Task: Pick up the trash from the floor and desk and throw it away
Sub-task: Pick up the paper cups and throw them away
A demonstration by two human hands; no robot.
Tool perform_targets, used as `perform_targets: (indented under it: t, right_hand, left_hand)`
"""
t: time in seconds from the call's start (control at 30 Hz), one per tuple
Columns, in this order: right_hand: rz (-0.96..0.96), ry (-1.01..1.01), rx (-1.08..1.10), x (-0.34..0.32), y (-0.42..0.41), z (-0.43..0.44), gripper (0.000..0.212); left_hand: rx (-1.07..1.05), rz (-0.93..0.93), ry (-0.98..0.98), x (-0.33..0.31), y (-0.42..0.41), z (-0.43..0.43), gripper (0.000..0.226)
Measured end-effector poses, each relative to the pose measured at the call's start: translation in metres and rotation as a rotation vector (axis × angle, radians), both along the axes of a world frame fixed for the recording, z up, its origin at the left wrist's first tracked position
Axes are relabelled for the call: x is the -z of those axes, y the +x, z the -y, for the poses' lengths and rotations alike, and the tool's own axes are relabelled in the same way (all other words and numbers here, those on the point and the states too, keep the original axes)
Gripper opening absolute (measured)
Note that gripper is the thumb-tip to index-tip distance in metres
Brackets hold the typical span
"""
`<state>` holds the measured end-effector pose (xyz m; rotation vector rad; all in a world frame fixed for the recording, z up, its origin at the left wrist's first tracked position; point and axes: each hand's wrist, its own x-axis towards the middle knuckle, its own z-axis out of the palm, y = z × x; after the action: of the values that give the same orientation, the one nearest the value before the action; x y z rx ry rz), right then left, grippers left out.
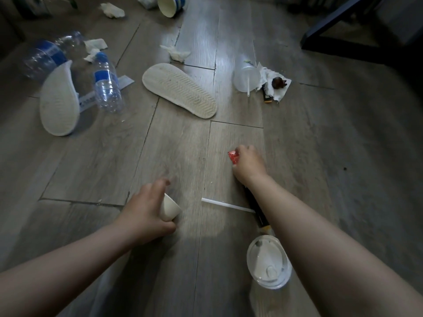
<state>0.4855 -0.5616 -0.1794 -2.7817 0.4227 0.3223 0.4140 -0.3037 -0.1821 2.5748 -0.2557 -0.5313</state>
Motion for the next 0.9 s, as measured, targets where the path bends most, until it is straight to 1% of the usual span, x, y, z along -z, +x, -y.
perform_targets:
  t: [0.03,0.13,0.2,0.37,0.5,0.63,0.7,0.83,0.9]
  right_hand:
    - [0.008,0.012,-0.022,0.001,-0.003,0.003,0.041]
    - [-0.006,0.110,-0.045,-0.004,-0.022,0.018,0.057]
    - [0.005,0.172,-0.050,-0.013,-0.041,0.029,0.062]
    - [0.098,0.296,0.011,-0.033,-0.107,0.062,0.057]
    - [0.058,0.257,0.034,-0.033,-0.154,0.078,0.058]
    - [0.054,0.257,0.031,-0.027,-0.173,0.079,0.059]
    - [0.015,0.243,0.040,-0.024,-0.177,0.079,0.068]
    - [-0.032,0.382,0.269,-0.017,-0.189,0.062,0.103]
    - [-0.047,0.367,0.233,-0.010,-0.195,0.049,0.121]
  left_hand:
    - [0.001,-0.004,-0.001,0.000,0.000,0.000,0.096]
    - [0.012,-0.018,-0.003,0.002,0.002,-0.001,0.096]
    - [0.021,-0.021,0.017,0.003,0.003,-0.001,0.098]
    - [0.027,-0.027,0.049,0.001,0.004,0.000,0.099]
    - [0.032,-0.032,0.046,-0.002,0.006,0.000,0.097]
    - [0.022,-0.055,0.026,-0.004,0.005,0.002,0.096]
    - [0.023,-0.045,0.036,-0.004,0.004,0.002,0.096]
    - [0.018,-0.036,0.048,-0.004,0.003,0.003,0.096]
    - [0.017,-0.039,0.051,-0.004,0.003,0.003,0.097]
